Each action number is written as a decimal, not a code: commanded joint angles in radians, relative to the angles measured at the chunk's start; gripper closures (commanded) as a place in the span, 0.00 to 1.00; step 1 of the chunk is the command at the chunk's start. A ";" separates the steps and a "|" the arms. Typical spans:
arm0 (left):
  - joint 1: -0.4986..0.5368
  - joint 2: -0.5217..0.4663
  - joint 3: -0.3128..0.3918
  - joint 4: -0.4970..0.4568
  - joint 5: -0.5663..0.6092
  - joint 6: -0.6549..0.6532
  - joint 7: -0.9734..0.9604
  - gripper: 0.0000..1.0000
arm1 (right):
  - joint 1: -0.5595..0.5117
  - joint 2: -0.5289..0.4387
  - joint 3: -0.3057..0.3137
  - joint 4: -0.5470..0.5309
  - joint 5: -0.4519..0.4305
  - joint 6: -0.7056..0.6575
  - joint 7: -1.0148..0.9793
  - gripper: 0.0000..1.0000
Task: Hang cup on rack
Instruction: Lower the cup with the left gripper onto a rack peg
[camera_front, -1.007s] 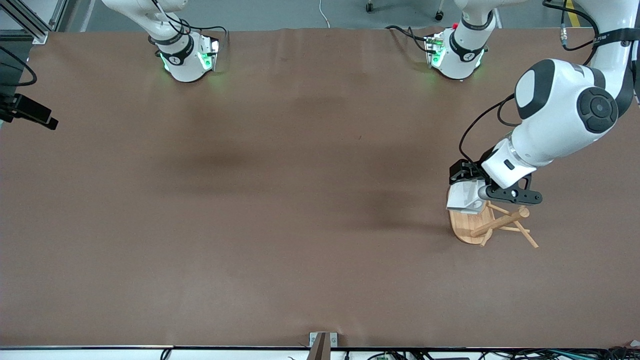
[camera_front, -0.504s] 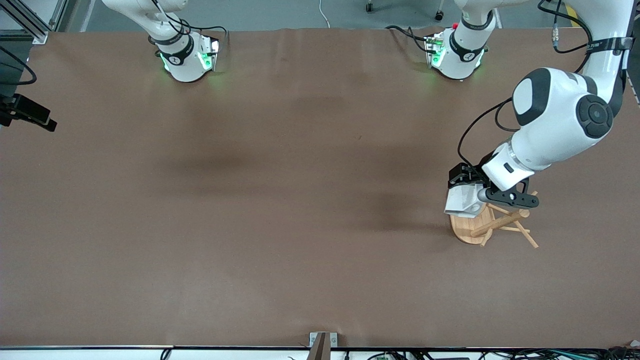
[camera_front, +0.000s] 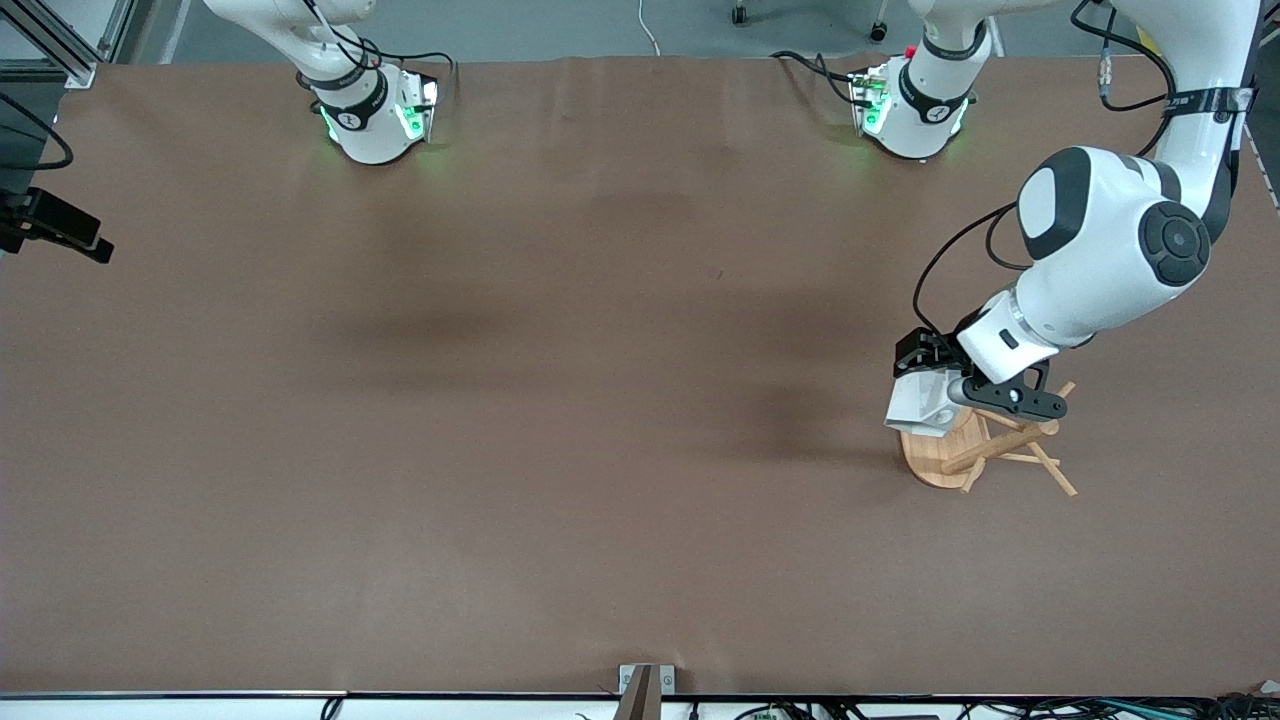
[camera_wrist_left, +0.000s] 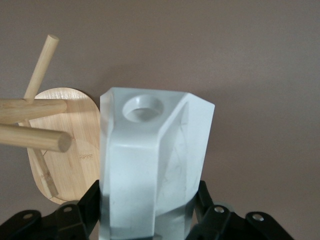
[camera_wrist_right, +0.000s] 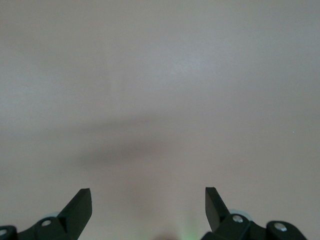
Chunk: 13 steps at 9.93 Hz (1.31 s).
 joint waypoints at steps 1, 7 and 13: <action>0.000 0.014 0.031 -0.018 -0.015 0.022 0.021 1.00 | -0.010 0.004 0.006 0.010 -0.010 0.004 -0.015 0.00; 0.005 0.015 0.049 -0.016 -0.016 0.034 -0.001 1.00 | -0.010 0.004 0.008 0.010 -0.008 0.004 -0.016 0.00; 0.018 0.026 0.062 -0.014 -0.016 0.036 0.002 0.80 | -0.010 0.004 0.008 0.007 -0.008 0.007 -0.016 0.00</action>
